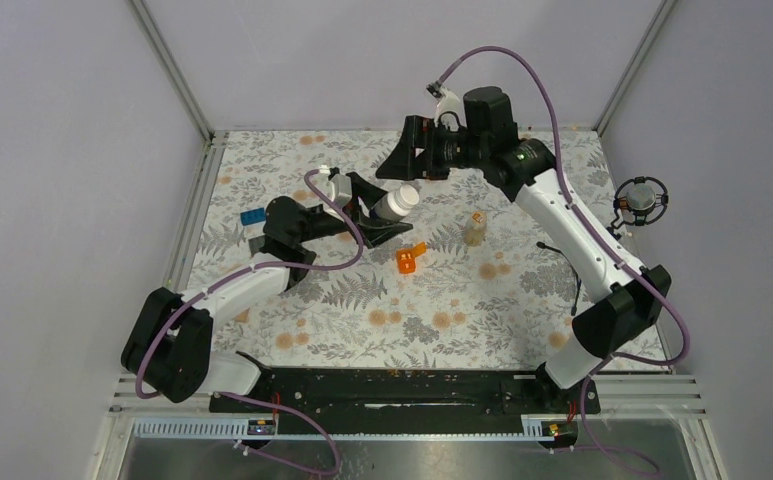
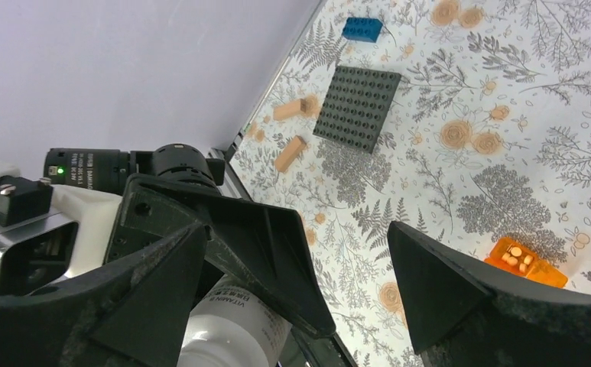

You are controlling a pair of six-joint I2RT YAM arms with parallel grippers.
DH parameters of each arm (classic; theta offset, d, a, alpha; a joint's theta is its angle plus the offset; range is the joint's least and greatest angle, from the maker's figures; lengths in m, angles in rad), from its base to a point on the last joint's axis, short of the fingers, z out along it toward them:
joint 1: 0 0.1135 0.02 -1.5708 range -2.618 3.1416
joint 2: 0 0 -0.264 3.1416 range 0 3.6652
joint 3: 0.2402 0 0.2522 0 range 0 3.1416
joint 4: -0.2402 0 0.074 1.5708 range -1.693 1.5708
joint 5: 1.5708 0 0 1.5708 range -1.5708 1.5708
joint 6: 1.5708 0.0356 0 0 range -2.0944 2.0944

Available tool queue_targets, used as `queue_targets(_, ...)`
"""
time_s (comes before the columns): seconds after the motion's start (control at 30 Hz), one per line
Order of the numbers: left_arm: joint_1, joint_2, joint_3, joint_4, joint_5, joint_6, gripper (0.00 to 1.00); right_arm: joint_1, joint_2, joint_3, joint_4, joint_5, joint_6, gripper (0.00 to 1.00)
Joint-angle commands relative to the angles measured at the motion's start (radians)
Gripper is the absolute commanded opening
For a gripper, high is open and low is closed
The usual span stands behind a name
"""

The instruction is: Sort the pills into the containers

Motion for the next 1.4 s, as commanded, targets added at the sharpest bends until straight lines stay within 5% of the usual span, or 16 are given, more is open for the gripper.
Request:
queue_targets(0.0,0.000,-0.011,0.014,0.096,-0.022,-0.017,0.00,-0.024,-0.096,-0.027,0.139,-0.018,0.067,0.97)
queue_targets(0.33,0.013,-0.001,0.008,0.180,-0.013,-0.104,0.00,-0.055,-0.199,-0.091,0.009,-0.156,-0.220,0.97)
queue_targets(0.87,0.018,0.017,0.010,0.195,-0.004,-0.126,0.00,0.004,-0.168,-0.067,0.043,-0.213,-0.188,0.97)
queue_targets(1.37,0.023,0.025,0.001,0.278,0.025,-0.166,0.00,0.008,-0.072,0.011,-0.007,0.082,-0.082,0.90)
